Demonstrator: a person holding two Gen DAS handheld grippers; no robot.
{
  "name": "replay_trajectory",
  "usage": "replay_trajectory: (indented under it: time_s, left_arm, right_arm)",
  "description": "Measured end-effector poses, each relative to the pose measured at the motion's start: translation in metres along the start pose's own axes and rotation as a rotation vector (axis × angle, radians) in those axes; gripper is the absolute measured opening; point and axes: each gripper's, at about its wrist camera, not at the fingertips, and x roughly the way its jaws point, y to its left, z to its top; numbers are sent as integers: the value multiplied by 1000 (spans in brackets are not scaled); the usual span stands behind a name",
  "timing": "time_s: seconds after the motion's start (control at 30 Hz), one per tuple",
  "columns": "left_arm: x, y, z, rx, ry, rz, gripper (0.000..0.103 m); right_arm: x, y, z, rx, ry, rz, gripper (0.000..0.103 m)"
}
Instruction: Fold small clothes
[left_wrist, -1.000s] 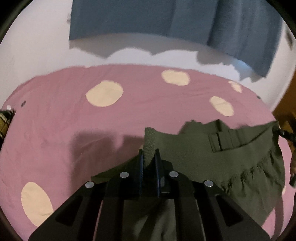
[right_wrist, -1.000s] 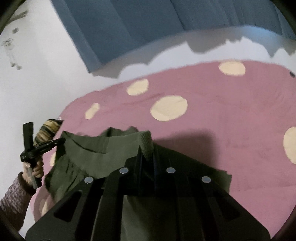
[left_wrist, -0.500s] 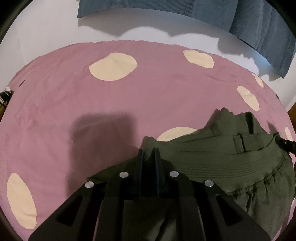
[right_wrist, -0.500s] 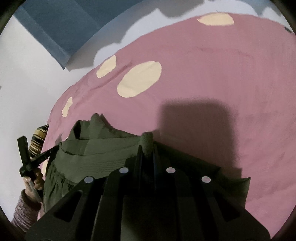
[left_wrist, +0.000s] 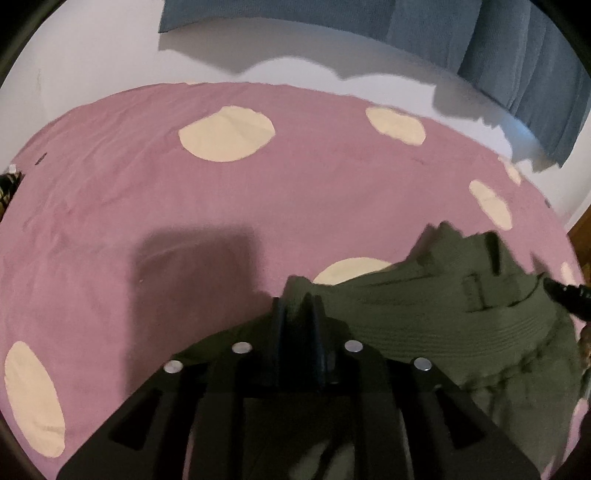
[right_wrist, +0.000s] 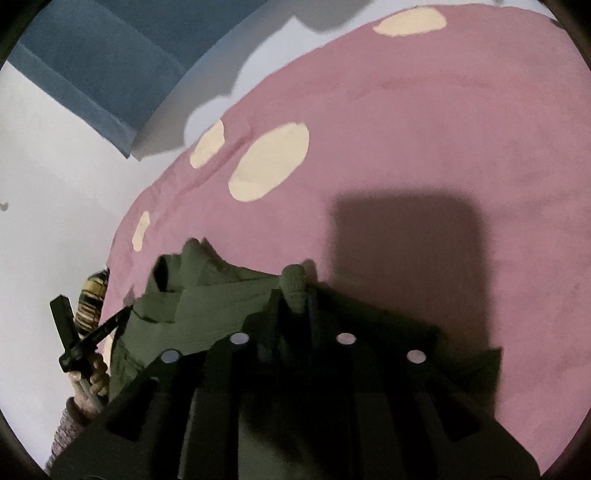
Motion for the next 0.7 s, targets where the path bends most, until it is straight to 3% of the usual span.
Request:
replay_trajectory:
  time_s: [0.07, 0.13, 0.23, 0.3, 0.43, 0.7]
  left_arm:
    - [-17, 3, -2, -13, -24, -10, 38]
    - [-41, 10, -7, -34, -58, -29, 68]
    - [-79, 22, -26, -66, -93, -69, 79]
    - [-101, 32, -46, -100, -106, -90, 82]
    - [-131, 62, -100, -248, -78, -147, 84]
    - [-153, 83, -182, -439, -40, -235, 84]
  right_arm:
    - [-17, 4, -1, 0, -31, 10, 24]
    - [-42, 8, -5, 2, -69, 15, 34]
    - [-87, 12, -21, 6, -126, 37, 54]
    - [-114, 10, -37, -1, -156, 23, 61]
    - [-148, -8, -78, 42, -169, 1, 65]
    - [-151, -54, -151, 215, -109, -12, 65]
